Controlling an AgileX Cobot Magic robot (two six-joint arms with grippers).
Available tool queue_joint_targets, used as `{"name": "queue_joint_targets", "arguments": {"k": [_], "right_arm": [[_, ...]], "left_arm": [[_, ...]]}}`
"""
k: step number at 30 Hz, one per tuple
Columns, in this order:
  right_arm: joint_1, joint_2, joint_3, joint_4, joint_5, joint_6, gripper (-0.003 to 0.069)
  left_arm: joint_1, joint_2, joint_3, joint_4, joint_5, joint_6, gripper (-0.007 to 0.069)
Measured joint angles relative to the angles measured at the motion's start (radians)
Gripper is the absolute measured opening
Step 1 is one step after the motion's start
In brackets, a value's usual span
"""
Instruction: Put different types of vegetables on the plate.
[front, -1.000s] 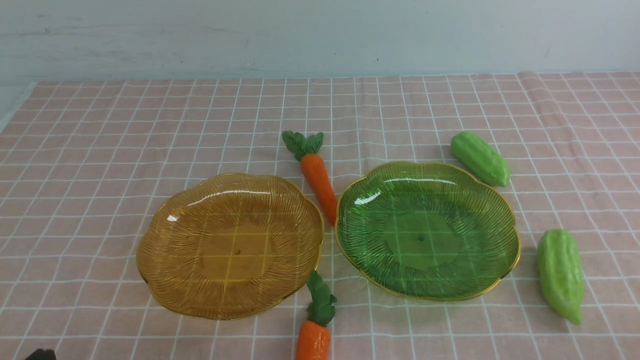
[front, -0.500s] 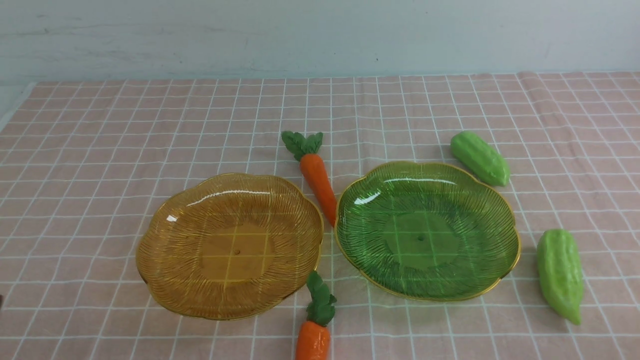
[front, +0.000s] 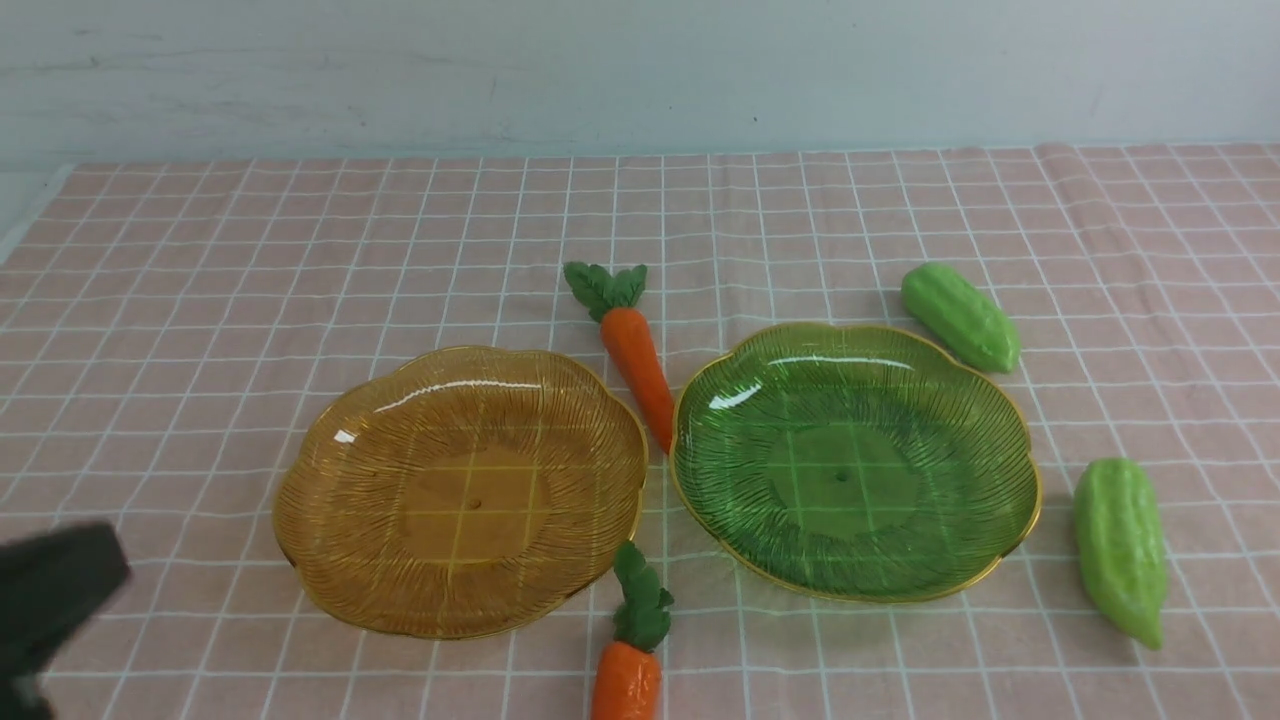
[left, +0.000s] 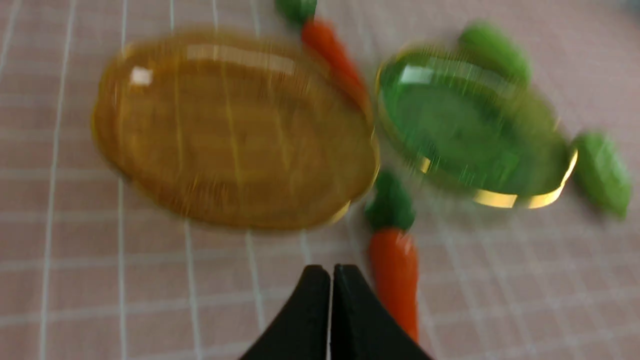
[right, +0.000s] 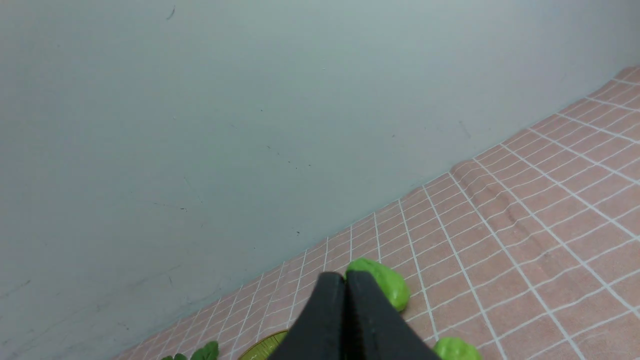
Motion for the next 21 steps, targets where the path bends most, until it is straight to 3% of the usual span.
{"name": "queue_joint_targets", "arguments": {"k": [4, 9, 12, 14, 16, 21], "right_arm": [[0.000, 0.000, 0.000, 0.005, -0.013, 0.000, -0.0011], [0.000, 0.000, 0.001, 0.012, -0.029, 0.012, -0.0011], [0.005, 0.006, -0.067, 0.027, 0.077, 0.015, -0.0011], [0.012, 0.034, -0.127, 0.028, 0.136, -0.001, -0.0011], [0.017, 0.155, -0.269, 0.028, 0.235, -0.069, -0.0011], [0.018, 0.335, -0.424, 0.028, 0.353, -0.195, -0.0011]], "left_arm": [[0.000, 0.243, -0.018, 0.062, 0.134, 0.098, -0.0003], [0.000, 0.440, -0.009, 0.084, 0.118, 0.157, -0.0003], [-0.013, 0.518, -0.009, 0.087, 0.086, 0.170, -0.0003], [-0.065, 0.558, -0.009, 0.095, 0.044, 0.175, -0.0003], [-0.212, 0.602, -0.009, 0.096, -0.028, 0.144, -0.0003], [-0.402, 0.671, -0.016, 0.108, -0.085, 0.052, -0.0003]]}}
